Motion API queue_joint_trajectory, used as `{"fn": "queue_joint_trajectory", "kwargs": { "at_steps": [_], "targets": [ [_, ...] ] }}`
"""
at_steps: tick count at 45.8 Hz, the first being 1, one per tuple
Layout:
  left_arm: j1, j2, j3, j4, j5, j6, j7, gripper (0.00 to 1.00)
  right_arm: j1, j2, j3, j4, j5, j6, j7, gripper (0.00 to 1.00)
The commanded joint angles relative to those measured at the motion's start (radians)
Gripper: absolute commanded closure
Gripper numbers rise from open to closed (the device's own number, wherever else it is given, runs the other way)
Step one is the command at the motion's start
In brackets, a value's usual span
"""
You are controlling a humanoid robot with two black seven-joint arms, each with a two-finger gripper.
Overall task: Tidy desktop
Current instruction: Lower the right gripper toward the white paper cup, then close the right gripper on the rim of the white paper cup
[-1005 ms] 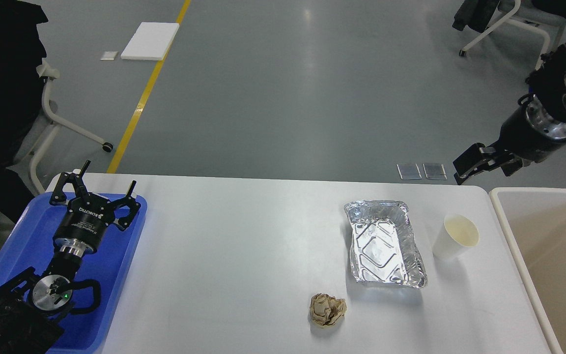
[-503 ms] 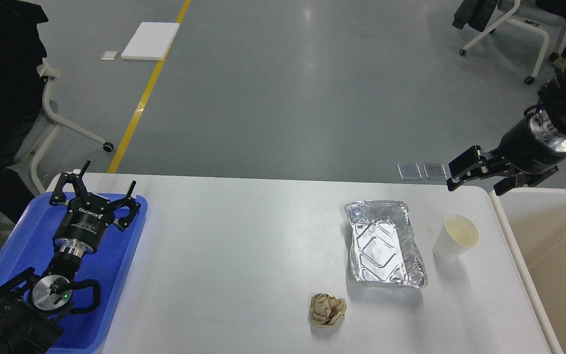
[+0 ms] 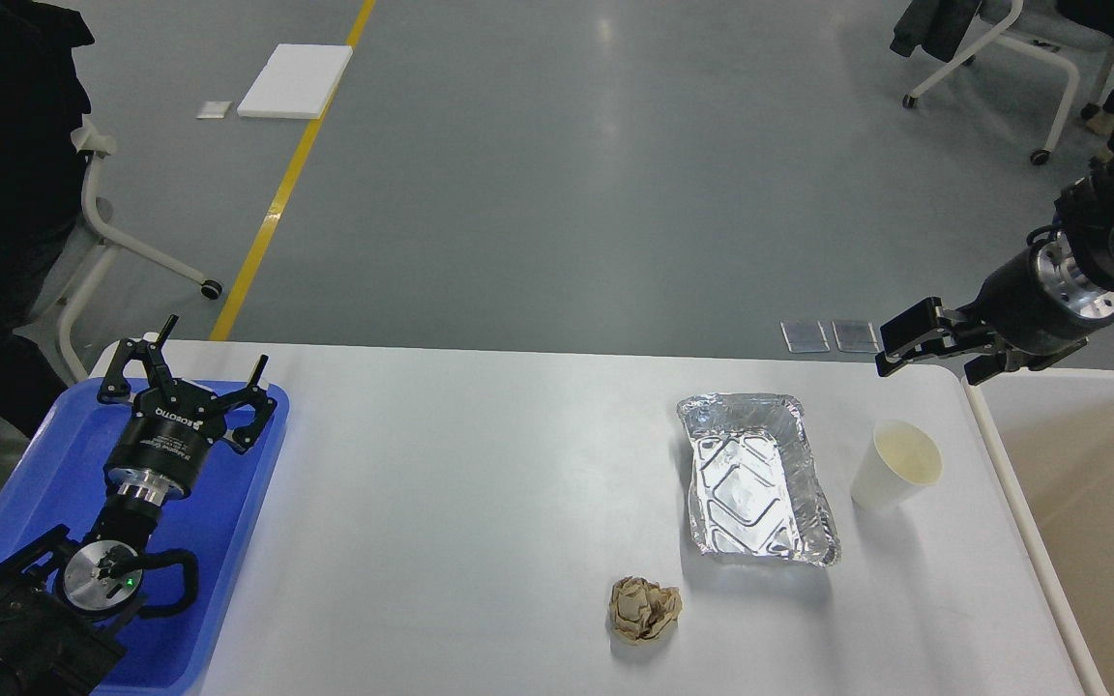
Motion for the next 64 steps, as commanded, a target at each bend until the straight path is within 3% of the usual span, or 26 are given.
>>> {"fn": "queue_joint_trajectory", "kwargs": {
  "at_steps": [1,14,25,46,64],
  "targets": [
    [-0.001,0.000,0.000,0.000,0.000,0.000,0.000,0.01,-0.029,0.003,0.021,-0.007,-0.080,-0.036,-0.004,0.00],
    [-0.001,0.000,0.000,0.000,0.000,0.000,0.001,0.01,-0.150,0.024,0.140,-0.076,-0.180,-0.089,-0.021,0.00],
    [-0.001,0.000,0.000,0.000,0.000,0.000,0.000,0.01,-0.256,0.052,0.140,-0.098,-0.170,-0.254,-0.119,0.02],
    [0.001,0.000,0.000,0.001,0.000,0.000,0.000,0.01,-0.446,-0.039,0.176,-0.273,-0.164,-0.264,-0.121,0.01],
    [0.001,0.000,0.000,0.000,0.000,0.000,0.000,0.01,-0.540,-0.040,0.324,-0.276,-0.046,-0.266,-0.121,0.00]
  ]
}}
